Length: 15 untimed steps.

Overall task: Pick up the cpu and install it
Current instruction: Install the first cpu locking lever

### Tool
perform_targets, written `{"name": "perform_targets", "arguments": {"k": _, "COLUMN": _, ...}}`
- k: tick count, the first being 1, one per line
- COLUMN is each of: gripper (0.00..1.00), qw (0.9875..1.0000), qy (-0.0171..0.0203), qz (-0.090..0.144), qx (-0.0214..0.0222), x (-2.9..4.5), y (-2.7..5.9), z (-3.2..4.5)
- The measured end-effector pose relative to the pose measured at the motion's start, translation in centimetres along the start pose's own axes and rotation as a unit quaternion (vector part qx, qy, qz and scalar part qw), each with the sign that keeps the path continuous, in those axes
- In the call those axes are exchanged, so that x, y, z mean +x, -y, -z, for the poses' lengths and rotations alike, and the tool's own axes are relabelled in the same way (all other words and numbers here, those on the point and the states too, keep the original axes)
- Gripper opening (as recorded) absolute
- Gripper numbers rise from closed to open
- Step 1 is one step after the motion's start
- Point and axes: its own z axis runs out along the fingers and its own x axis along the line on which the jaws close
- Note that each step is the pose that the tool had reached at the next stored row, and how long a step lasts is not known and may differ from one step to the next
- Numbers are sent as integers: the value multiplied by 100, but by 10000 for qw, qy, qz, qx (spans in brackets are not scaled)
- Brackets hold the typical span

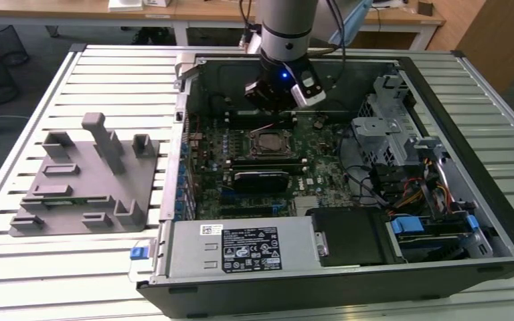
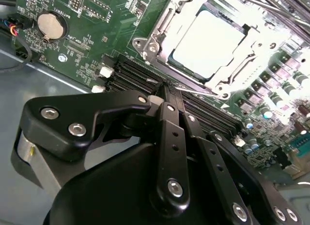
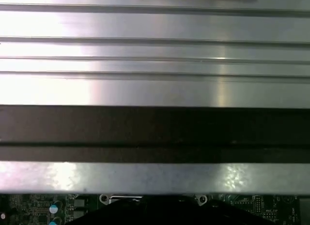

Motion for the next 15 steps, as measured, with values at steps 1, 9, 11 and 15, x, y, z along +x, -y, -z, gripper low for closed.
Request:
{"name": "perform_targets", "arguments": {"k": 1, "gripper": 11, "qw": 10000, "qy": 0, "qz": 0, "qx": 0, "x": -4, "y": 1, "z": -8}}
{"name": "perform_targets", "arguments": {"k": 9, "gripper": 11, "qw": 10000, "qy": -3, "qz": 0, "qx": 4, "x": -31, "y": 8, "z": -78}}
{"name": "perform_targets", "arguments": {"k": 11, "gripper": 11, "qw": 10000, "qy": -5, "qz": -1, "qx": 11, "x": -35, "y": 10, "z": -97}}
{"name": "perform_targets", "arguments": {"k": 15, "gripper": 11, "qw": 10000, "qy": -10, "qz": -1, "qx": 27, "x": -41, "y": 14, "z": -134}}
